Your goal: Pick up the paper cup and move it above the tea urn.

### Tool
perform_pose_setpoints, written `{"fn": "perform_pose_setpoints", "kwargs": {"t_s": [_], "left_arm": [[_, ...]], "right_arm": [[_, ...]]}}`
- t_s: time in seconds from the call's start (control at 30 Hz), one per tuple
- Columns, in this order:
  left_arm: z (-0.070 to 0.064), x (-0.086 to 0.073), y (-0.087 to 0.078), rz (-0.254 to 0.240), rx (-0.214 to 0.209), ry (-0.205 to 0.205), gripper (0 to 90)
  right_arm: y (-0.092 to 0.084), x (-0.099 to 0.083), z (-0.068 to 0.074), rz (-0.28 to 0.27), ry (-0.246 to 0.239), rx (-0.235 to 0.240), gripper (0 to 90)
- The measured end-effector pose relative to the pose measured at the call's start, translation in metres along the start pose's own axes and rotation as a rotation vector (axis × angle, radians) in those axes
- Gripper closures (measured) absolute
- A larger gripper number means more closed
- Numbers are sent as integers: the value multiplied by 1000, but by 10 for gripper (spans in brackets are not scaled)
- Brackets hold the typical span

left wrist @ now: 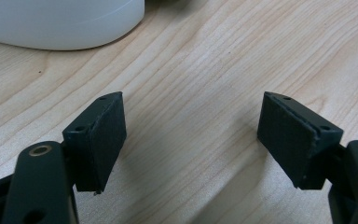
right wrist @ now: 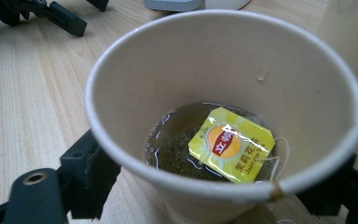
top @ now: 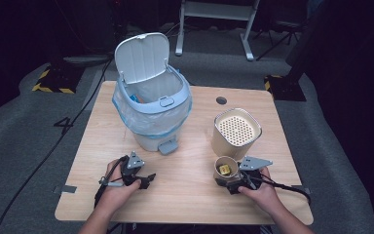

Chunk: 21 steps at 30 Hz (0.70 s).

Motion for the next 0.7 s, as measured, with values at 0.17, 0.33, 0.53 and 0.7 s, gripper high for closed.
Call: {"fn": "perform_pose_setpoints", "kwargs": {"t_s": [0.17, 0.33, 0.53, 0.7], "left_arm": [[-1, 0, 0, -3, 4, -3, 239], [0, 0, 0, -3, 4, -2, 239], [0, 0, 0, -3, 4, -3, 239], [0, 0, 0, -4, 5, -3, 239]], "right_arm": [[2, -1, -1, -14, -8, -18, 282], [0, 0, 0, -17, -22, -14, 299], [-10, 7, -3, -30, -27, 8, 304], [-23, 15, -7, -36, -46, 7, 305]]}}
Point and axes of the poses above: each handheld gripper's, and its own axes: y roughly forward along the jaws, x roughly out of its top, z roughly to its left, the point moved 3 cm from there along y, roughly forward along the jaws, and after that the axes turned 11 degrees about -x, right-handed, at the moved point
